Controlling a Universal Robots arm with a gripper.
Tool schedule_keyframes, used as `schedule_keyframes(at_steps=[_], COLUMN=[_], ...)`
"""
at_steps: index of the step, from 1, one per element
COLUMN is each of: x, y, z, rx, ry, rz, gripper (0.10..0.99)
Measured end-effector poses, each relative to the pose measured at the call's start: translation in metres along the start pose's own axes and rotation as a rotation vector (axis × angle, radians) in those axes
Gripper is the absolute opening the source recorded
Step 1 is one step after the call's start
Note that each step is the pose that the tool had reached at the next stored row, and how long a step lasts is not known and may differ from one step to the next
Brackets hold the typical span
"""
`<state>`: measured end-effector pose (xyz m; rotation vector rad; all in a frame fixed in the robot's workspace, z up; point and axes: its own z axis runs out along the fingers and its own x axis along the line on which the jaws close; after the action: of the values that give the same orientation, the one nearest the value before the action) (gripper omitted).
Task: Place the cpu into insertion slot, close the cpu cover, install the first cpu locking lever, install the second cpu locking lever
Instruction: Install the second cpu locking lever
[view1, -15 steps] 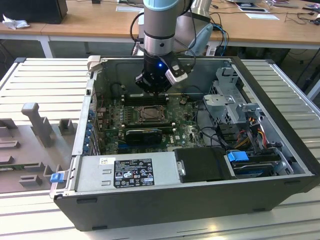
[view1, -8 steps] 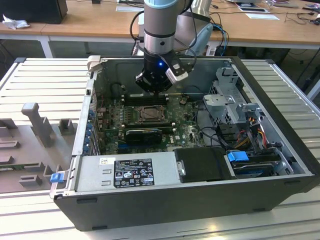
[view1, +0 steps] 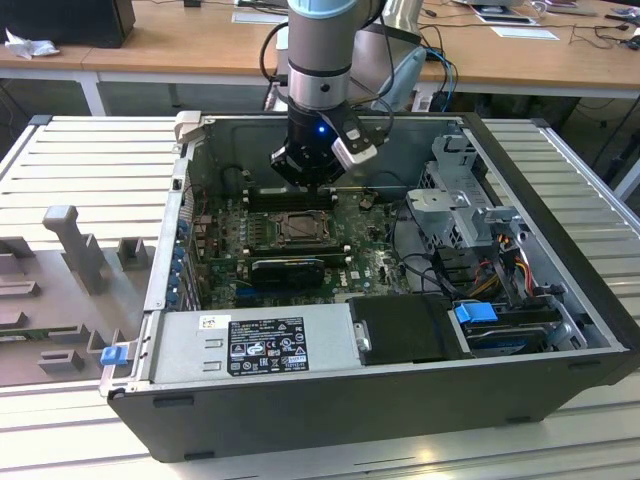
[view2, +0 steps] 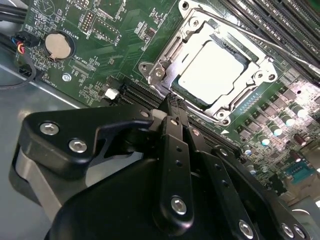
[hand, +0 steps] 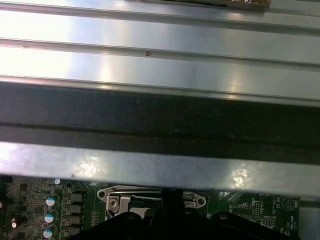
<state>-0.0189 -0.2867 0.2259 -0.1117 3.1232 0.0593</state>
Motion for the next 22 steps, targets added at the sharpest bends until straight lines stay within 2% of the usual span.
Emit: schedule_keyframes(at_steps=[2,4,8,12,13,16,22], x=[0.0002,0.0006,0.0007,0.0004,0.0004,0.0013,0.0034], y=[-0.0027,-0.0084,-0.0098,-0.0095,-0.0106,-0.0212,-0.0492], z=[-0.0001,-0.0003,-0.0031,-0.0170,-0.0182,-0.0186,-0.0186], rx=[0.000,0.000,0.000,0.000,0.000,0.000,0.000], ry=[0.0000,-0.0001,-0.0001,0.0000,-0.0002,-0.0001,0.0005], rz=[0.000,0.000,0.000,0.000,0.000,0.000,0.000], gripper=[0.106,0.106,0.106,0.106,0.106,0.106,0.106])
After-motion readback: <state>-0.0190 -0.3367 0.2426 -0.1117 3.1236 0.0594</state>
